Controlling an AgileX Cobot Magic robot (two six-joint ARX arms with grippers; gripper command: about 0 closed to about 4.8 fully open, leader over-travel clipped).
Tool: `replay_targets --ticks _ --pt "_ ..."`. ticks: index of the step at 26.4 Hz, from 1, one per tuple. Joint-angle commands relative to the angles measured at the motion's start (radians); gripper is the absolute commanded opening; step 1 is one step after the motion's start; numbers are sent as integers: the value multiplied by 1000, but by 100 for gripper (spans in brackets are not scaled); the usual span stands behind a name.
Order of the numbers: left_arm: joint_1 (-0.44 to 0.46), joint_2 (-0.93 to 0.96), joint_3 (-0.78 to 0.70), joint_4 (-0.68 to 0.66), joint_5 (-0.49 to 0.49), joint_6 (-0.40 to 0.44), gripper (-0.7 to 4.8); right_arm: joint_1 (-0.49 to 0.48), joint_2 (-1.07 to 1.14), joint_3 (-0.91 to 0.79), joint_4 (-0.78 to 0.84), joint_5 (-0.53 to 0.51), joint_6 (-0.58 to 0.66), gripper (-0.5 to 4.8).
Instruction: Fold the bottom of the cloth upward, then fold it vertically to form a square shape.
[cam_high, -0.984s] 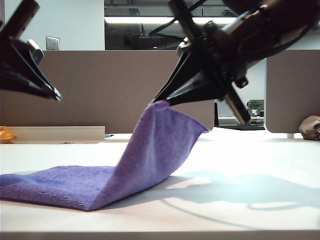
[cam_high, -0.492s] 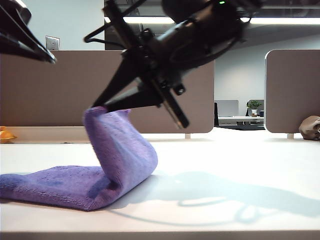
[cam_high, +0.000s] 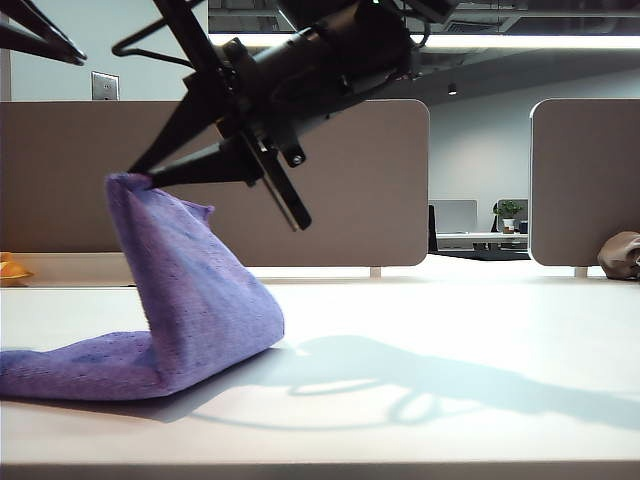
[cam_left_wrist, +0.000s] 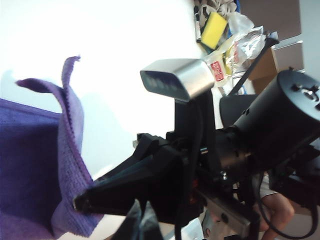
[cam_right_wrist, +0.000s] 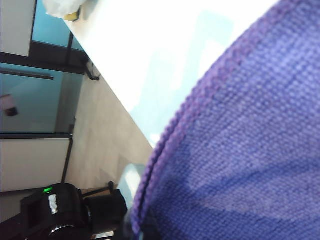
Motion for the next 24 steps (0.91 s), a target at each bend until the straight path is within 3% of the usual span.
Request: replay_targets --ticks 1,11,16,23,24 --pt "43 -2 2 12 55 -2 -6 17 16 5 14 -10 2 -8" --pt "69 -2 2 13 71 -2 -6 55 91 5 85 -40 33 -8" --pt "75 -2 2 14 70 -2 -6 54 93 6 200 -41 110 -8" --pt "74 -2 2 38 76 -11 -6 63 143 45 201 -61 113 -7" --pt "74 -2 2 39 77 -13 -6 66 156 66 198 -61 115 17"
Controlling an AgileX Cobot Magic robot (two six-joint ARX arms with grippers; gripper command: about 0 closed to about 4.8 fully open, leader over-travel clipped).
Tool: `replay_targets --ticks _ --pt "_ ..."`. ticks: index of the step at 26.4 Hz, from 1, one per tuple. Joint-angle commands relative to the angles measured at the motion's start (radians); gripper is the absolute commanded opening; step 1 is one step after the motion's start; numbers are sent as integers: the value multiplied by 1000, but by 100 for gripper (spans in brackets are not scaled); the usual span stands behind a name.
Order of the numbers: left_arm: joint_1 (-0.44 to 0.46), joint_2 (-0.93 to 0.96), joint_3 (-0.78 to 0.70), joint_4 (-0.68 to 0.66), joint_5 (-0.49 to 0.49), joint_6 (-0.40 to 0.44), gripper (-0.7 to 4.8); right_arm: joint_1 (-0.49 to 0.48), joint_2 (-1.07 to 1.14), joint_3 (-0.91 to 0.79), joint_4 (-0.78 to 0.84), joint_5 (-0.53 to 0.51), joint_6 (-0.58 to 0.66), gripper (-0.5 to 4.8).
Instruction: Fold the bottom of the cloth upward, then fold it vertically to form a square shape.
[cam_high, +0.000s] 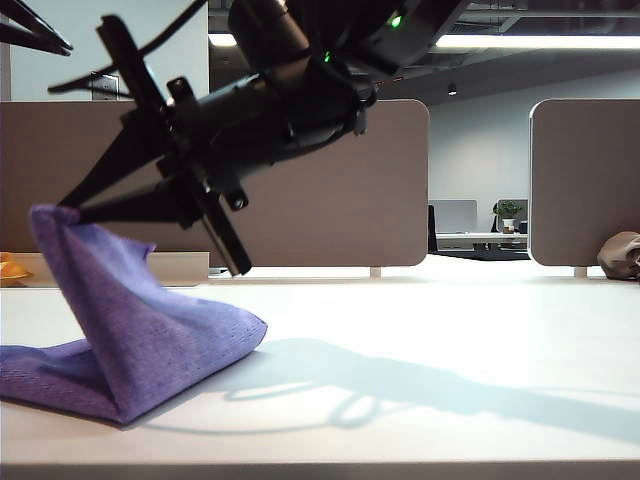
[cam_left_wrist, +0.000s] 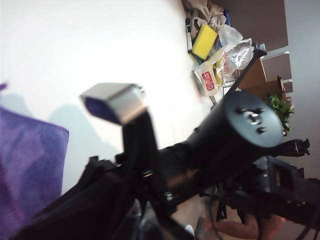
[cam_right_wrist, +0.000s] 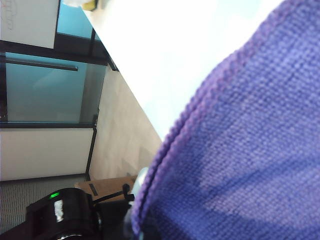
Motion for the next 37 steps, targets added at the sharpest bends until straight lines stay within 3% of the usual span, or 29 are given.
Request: replay_targets --ticks 1,3,7,9,11,12,13,14,21,23,26,31,37 --pt "2 -2 2 19 13 -8 -6 12 27 53 13 -10 10 55" --pt "2 -2 2 25 13 -8 -6 14 47 80 13 -11 17 149" --pt "2 -2 2 34 13 -8 -6 9 50 80 -7 -13 17 241" --pt "2 -2 2 41 13 -11 -6 6 51 80 -42 -7 -2 256" --pt "2 -2 3 45 14 -16 -6 3 50 80 -84 3 -49 213" --pt "2 -3 3 44 13 -15 -6 -3 48 80 -98 3 -72 149" --pt "2 -10 6 45 11 -14 -6 -10 45 80 -123 8 -116 15" --pt "2 -14 8 49 8 -11 -6 -13 42 80 -130 12 -135 -7" --pt "2 -99 9 108 -61 19 -6 -29 -32 78 -208 110 -278 -9" --pt "1 -142 9 96 -87 48 -6 -30 -96 78 -278 210 -377 -9" --pt "-1 -230 9 33 -205 101 -6 -29 -225 67 -359 317 -527 -9" --pt "-1 -373 9 -29 -354 152 -6 -27 -407 -5 -315 381 -581 -9" --pt "-1 -547 9 -36 -402 170 -6 -21 -639 -146 -207 410 -597 -9"
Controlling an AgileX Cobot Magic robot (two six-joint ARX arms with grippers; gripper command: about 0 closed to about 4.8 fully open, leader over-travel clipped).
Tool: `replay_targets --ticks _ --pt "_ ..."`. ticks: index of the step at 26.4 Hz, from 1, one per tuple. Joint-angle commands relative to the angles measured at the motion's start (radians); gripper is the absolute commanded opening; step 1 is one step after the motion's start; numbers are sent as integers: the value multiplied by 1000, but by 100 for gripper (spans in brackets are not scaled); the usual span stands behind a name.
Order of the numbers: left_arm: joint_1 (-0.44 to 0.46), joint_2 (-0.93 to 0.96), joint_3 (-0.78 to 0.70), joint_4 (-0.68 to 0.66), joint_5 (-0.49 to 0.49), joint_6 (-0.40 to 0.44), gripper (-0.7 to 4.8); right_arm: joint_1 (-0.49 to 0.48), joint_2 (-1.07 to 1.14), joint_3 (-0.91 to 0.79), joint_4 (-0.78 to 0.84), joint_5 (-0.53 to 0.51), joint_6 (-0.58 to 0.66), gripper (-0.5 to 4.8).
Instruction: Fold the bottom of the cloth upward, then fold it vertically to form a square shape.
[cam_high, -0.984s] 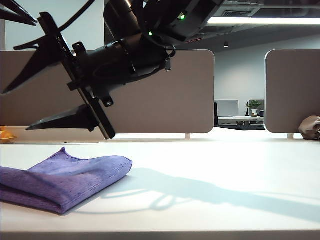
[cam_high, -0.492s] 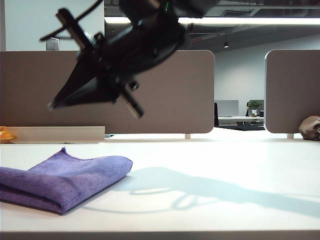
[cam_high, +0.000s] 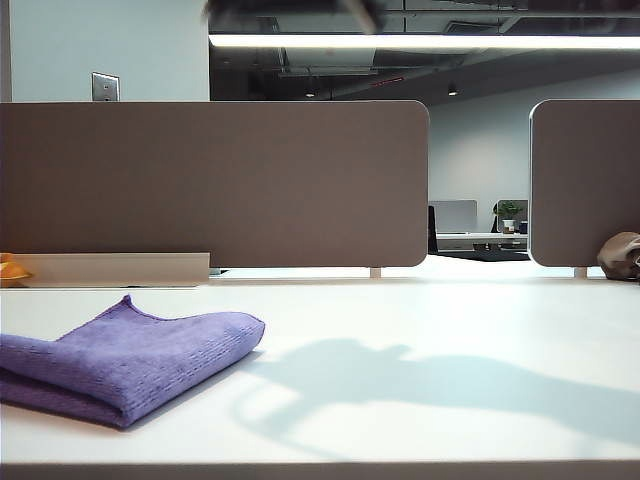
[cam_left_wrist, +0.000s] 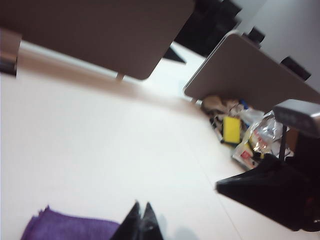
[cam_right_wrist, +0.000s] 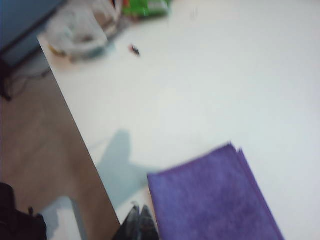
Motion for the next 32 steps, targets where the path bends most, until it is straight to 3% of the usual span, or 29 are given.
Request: replay_targets --ticks 1,10,14,18,25,32 --pt "0 -77 6 0 -37 15 -6 11 -117 -80 86 21 -11 -9" --pt "1 -252 3 -105 -71 60 -6 103 -470 -322 172 179 -106 -9" --pt "1 -322 3 -175 -194 89 -6 145 -651 -434 171 327 -100 -9" --pt "2 -345 3 -203 -225 140 -6 182 -752 -490 169 435 -100 -8" --pt "2 -352 2 -291 -249 183 -6 243 -921 -604 159 501 -70 -9" --pt "2 -353 2 -312 -250 195 -6 252 -1074 -732 154 500 -42 -8"
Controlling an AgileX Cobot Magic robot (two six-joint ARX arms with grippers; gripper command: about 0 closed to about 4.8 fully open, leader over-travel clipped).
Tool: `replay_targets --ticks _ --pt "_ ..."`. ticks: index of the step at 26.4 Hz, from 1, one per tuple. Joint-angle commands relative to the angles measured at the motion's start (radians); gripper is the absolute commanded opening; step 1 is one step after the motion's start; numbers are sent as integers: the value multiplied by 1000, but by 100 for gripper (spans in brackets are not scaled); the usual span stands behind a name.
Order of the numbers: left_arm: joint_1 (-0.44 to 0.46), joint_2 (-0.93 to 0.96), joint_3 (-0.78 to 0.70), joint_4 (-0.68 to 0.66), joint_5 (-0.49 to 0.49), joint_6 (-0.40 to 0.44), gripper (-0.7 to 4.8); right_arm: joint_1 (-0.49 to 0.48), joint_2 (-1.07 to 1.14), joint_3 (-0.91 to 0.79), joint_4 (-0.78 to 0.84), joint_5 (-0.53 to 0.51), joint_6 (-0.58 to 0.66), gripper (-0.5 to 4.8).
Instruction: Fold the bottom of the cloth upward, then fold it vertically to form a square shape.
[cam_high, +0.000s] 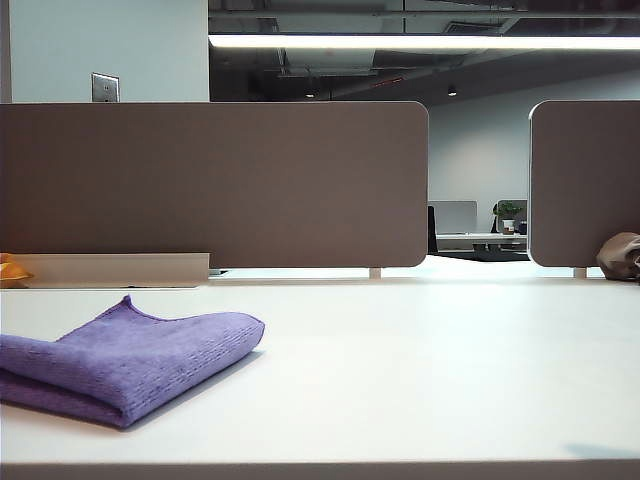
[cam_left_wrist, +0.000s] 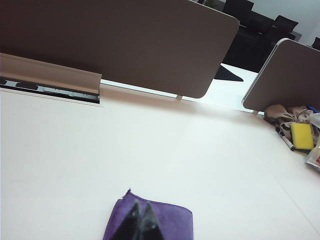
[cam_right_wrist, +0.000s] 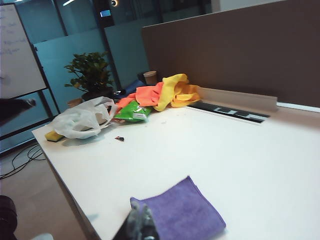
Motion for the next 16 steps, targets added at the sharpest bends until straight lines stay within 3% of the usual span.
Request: replay_targets --ticks 1,9,16 --pt "2 0 2 -8 -5 8 -6 0 -56 -46 8 3 4 -8" --pt "2 0 -165 68 2 -4 -6 -2 -156 -221 11 -9 -11 7" --pt "1 -1 -310 237 31 -89 -6 -2 -154 -305 14 -5 -11 11"
